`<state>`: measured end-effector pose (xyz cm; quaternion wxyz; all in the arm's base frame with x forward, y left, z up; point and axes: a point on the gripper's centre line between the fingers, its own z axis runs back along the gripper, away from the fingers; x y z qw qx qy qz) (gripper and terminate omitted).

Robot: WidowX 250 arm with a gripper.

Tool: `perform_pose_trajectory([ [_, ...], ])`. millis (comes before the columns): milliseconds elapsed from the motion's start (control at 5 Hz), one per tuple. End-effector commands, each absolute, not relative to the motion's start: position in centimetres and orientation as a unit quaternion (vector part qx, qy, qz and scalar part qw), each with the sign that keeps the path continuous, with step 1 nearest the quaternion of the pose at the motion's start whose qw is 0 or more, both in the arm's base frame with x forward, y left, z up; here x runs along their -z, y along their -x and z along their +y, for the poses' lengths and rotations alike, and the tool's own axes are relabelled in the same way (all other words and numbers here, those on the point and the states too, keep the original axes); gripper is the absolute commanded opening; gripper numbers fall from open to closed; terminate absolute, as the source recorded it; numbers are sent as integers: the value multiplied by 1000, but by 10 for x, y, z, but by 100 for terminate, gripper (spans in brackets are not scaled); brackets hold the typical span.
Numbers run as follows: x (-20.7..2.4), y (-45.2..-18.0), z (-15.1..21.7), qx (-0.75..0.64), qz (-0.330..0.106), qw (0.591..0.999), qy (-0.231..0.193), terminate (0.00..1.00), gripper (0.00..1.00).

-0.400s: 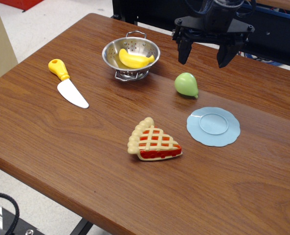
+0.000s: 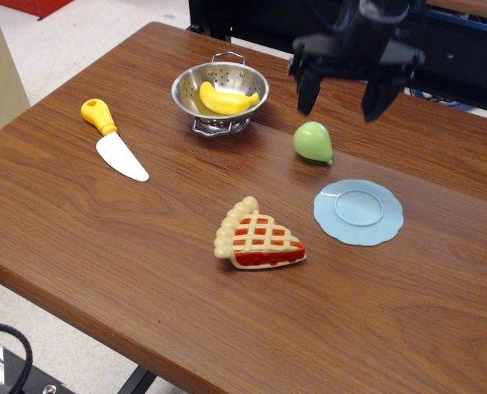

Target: Take banana out of colander

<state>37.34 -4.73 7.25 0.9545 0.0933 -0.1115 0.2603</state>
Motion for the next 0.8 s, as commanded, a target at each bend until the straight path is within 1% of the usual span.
perform_pose_trajectory([
  [0,-102,-389,13,-478,-139,865,-63,0,100],
  [200,-110,-387,46,-586,-139,797,-52,0,100],
  [400,-110,-381,72,-664,-139,733,-48,0,100],
  [600,-111,-390,83,-699,-120,704,-47,0,100],
])
